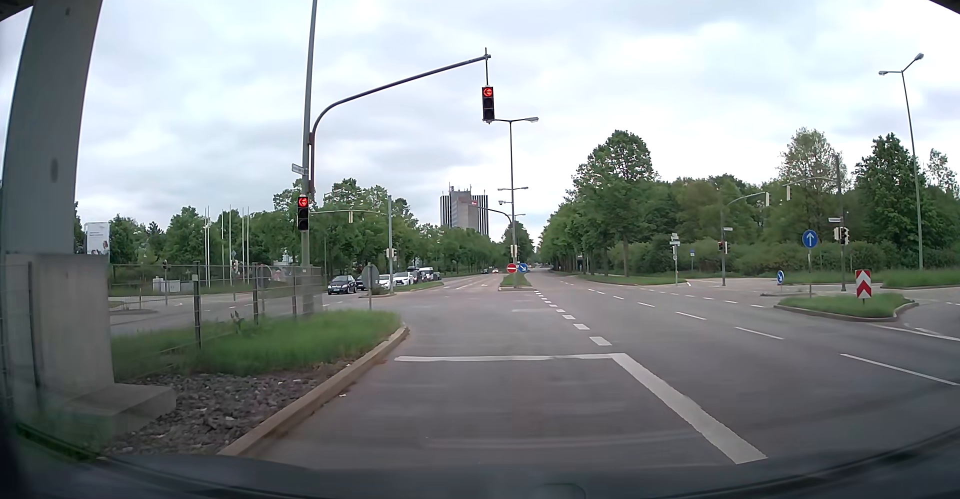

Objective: Follow the waypoints while adhering to traffic rules and regulations

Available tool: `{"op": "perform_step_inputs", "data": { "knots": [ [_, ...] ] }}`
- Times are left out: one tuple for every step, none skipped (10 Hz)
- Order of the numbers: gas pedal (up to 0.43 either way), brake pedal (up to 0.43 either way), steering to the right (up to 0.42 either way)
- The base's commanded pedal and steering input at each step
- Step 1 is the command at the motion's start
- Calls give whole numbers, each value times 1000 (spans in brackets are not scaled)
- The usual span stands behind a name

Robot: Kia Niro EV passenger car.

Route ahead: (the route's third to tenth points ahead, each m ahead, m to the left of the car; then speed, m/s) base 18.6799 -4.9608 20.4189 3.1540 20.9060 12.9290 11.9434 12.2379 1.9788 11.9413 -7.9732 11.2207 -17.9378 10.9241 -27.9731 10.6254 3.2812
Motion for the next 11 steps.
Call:
{"op": "perform_step_inputs", "data": {
  "knots": [
    [0,134,1],
    [0,140,1],
    [0,152,1],
    [0,171,0],
    [0,177,0],
    [0,189,0],
    [0,195,0],
    [0,201,0],
    [0,201,0],
    [0,201,-1],
    [0,207,-2]
  ]
}}
